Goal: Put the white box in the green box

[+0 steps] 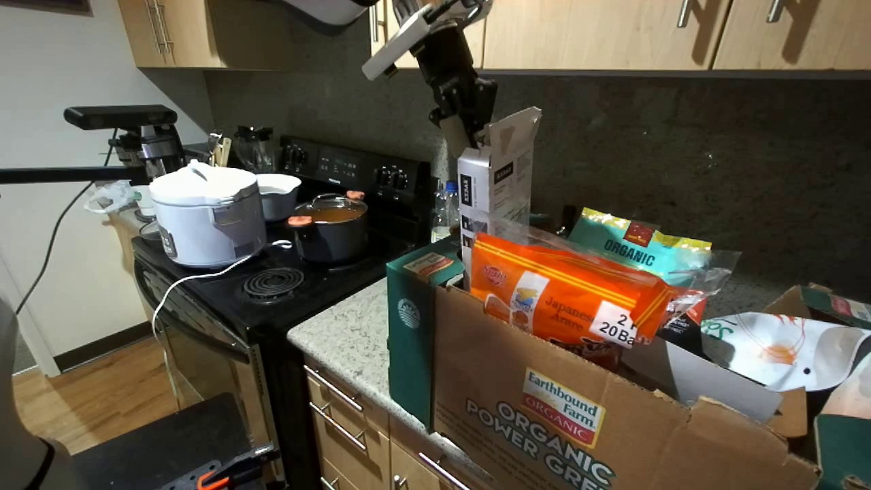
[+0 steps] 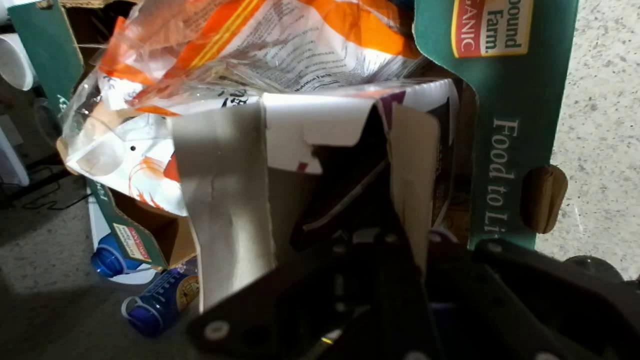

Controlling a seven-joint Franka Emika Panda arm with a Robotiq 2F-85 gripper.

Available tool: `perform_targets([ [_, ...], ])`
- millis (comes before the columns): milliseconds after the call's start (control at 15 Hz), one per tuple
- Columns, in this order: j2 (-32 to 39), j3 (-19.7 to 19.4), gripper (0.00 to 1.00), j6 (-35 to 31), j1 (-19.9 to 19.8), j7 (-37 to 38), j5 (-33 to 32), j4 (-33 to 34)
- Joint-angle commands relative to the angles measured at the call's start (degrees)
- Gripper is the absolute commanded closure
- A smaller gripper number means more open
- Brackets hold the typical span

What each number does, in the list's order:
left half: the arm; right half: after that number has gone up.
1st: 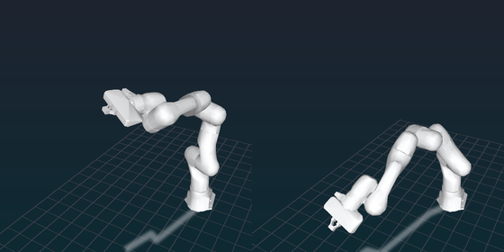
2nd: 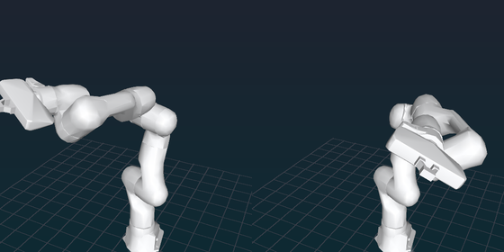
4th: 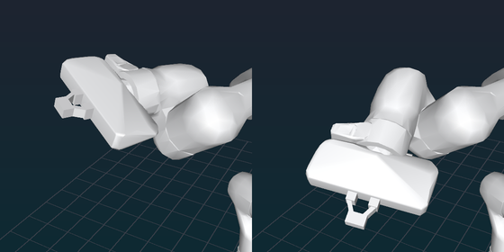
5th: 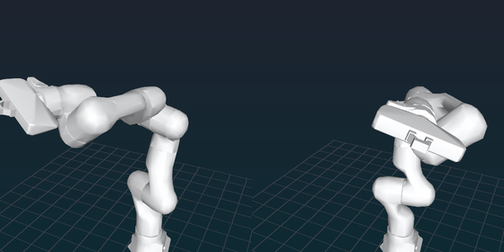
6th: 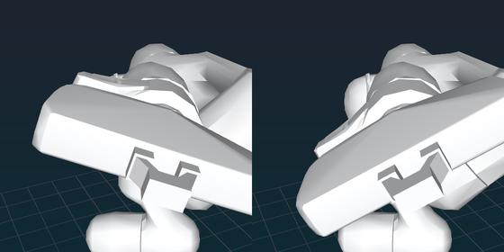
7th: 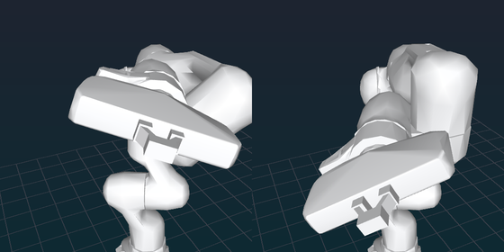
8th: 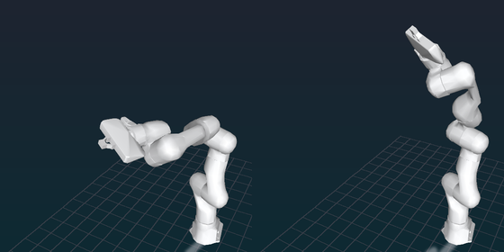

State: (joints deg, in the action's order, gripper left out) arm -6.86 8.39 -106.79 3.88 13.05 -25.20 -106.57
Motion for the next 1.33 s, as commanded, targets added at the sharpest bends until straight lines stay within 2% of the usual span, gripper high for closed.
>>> perform_targets([
  [0,0.1,-0.3,0.98,0.2,0.3,0.0,0.0,0.2],
  [333,2.7,-1.3,1.0,-0.3,-0.2,-0.4,1.6,2.7],
  [600,7.0,-2.9,1.0,-2.6,-0.9,1.3,0.6,5.2],
  [933,10.9,-4.5,1.0,-3.1,-0.7,0.5,2.6,8.2],
  [1267,12.4,-4.4,1.0,-3.4,-0.1,-1.0,6.0,8.0],
])
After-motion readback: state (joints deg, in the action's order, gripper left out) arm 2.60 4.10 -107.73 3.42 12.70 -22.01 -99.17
